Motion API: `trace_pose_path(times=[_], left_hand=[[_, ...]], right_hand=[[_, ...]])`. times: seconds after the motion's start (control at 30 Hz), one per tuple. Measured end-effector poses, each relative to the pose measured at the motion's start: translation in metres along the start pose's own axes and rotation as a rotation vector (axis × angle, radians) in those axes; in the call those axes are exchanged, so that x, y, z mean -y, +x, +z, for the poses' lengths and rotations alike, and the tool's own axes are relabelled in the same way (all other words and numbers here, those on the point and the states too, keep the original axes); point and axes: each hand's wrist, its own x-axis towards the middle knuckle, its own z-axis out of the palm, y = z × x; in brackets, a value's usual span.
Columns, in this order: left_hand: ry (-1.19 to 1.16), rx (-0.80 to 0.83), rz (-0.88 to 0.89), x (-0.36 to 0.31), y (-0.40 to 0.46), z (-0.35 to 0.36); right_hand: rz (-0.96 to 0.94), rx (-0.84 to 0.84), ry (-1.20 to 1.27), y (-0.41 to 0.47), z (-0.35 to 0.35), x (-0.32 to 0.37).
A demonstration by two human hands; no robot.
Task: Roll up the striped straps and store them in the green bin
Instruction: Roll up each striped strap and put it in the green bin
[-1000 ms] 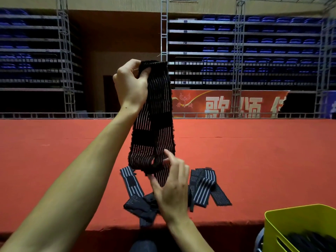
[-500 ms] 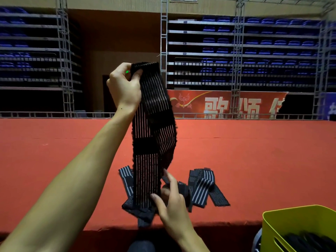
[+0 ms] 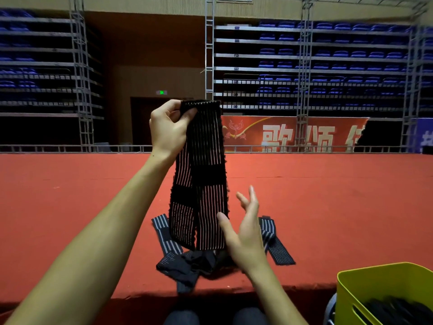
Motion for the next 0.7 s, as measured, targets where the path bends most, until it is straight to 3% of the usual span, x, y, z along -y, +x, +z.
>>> trace_pose_path(times=[0.1,0.33,0.5,0.57,0.7], left_hand=[[-0.02,0.026,-0.025,-0.001,-0.002,0.001],[0.116,0.007,-0.037,0.021,-0.013,-0.005],[0.123,-0.037,-0.102,0.027,-0.026,0.002],[0.092,-0.029,-0.128,0.025,-0.03,0.007],[-0.074,0.077,-0.241,0.012,-0.042,0.016]], right_hand=[[0.141,0.147,0.12,0.014,-0.003,-0.009],[0.134,-0.023,0.27,-0.011,-0.023,-0.014],[0.25,0.143,0.437,-0.033,-0.024,-0.006],[0.301,0.244,0.411,-0.044,-0.016,-0.005],[0.332,0.352,0.135,-0.045,-0.006,-0.014]])
